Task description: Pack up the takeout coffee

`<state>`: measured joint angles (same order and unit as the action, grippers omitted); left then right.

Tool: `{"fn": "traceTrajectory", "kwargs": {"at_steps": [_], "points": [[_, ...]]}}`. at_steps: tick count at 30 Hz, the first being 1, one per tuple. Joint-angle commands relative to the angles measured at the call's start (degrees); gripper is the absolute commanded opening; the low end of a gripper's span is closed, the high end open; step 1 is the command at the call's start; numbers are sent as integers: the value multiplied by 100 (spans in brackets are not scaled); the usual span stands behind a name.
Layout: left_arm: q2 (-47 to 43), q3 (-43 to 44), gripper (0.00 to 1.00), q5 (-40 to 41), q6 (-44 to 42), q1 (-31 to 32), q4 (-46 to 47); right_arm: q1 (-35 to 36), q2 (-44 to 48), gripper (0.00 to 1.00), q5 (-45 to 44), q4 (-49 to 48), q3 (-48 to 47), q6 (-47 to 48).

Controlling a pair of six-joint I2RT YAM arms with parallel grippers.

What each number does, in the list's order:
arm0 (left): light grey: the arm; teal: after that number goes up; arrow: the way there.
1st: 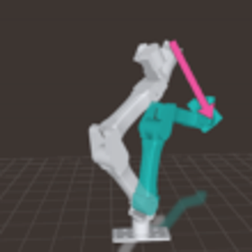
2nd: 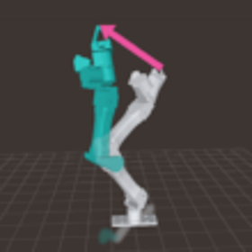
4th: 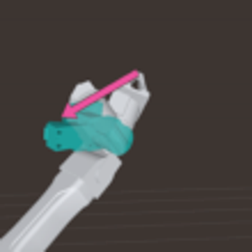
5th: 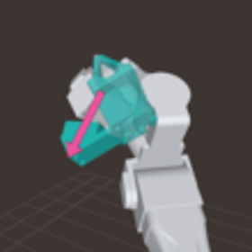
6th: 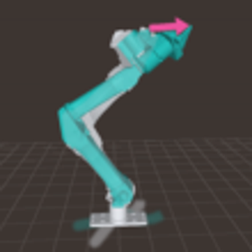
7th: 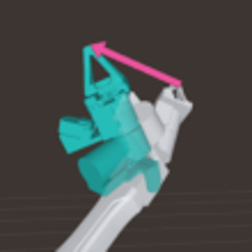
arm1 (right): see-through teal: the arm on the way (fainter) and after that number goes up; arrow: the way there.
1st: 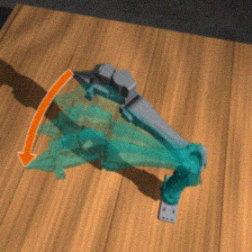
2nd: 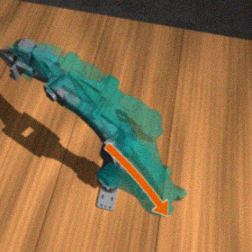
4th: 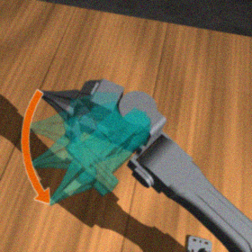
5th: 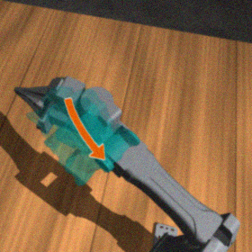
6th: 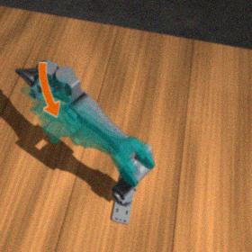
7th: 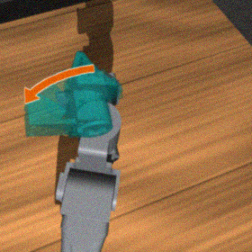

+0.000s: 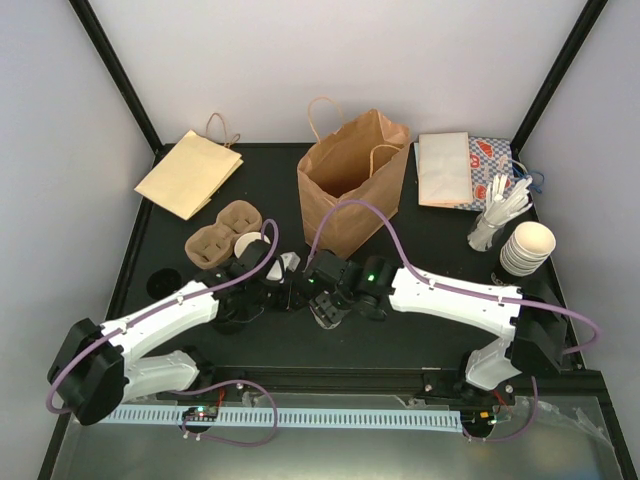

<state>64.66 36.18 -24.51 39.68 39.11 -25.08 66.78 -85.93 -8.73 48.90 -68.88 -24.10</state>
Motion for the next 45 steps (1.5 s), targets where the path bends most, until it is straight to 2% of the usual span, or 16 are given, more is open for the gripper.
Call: {"fn": "traceTrajectory", "kwargs": {"at_steps": [1,25,45], "points": [[117,-38,24,-96,7,-24,234,28,-177,67,-104,1,-135,103],[237,-112,22,17,-48,-18,298,25,-519,68,58,127,-198,204],[-28,-87,22,311,-81,-56,86,25,-91,68,-216,438,-512,170]]}}
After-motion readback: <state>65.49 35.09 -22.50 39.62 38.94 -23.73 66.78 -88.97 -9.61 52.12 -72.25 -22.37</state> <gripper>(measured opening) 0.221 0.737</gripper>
